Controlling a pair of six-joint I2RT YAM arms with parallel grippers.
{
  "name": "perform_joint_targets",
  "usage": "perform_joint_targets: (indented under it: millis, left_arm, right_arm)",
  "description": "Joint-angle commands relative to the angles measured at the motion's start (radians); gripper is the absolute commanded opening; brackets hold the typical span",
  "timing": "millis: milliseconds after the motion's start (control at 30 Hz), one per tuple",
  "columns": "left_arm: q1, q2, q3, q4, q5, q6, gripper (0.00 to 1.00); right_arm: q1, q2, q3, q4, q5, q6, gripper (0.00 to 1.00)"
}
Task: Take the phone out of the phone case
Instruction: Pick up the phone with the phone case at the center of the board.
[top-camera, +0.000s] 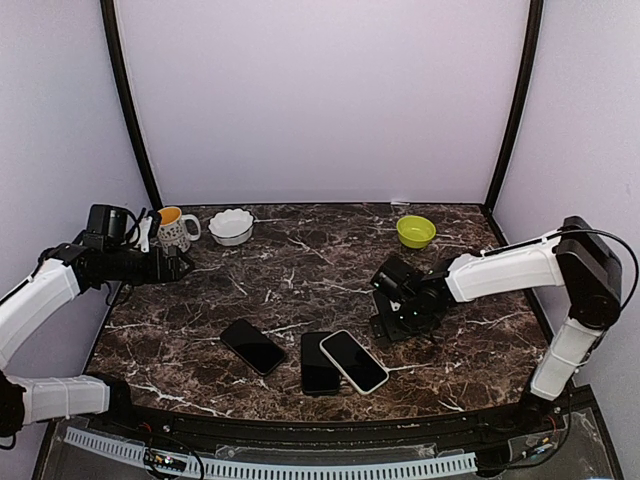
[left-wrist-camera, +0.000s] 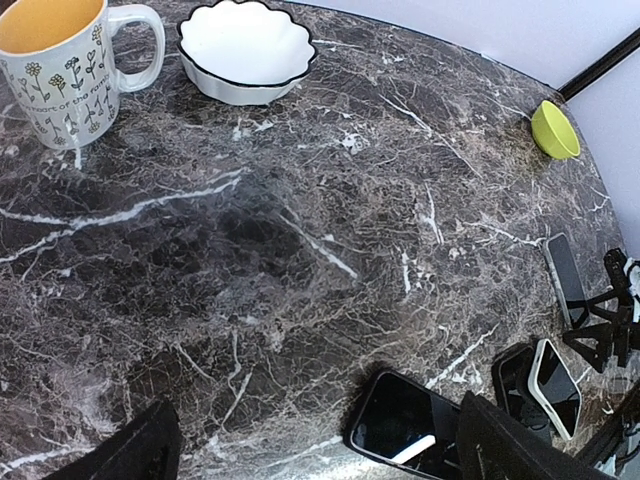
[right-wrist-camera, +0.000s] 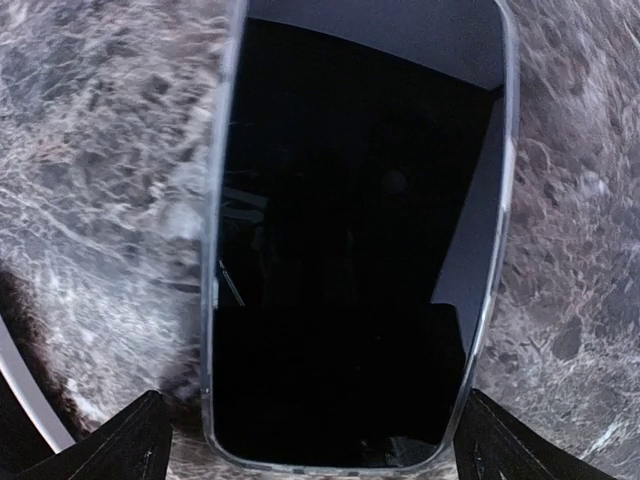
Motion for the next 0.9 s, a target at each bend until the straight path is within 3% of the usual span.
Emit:
perform_joint_targets:
  millis: [0,500,867]
  left_arm:
    - [-0.008,-0.034,-0.012,0.012,0.028,0.008,0.99]
    - [-0.029,-0.067,-0.018,0.017,-0.034,0.004,0.99]
    - [-0.031,-0.077,-0.021,0.011,-0.085,-0.005,0.99]
  right_arm:
    - [0.039,0.063,0.062,-0.037,0.107,0.063,0.99]
    - [0.043,0.129,-0.032,0.068,0.156,0.244,0.98]
    - [0.042,0.124,-0.168,0.149,0.214,0.221,0.81]
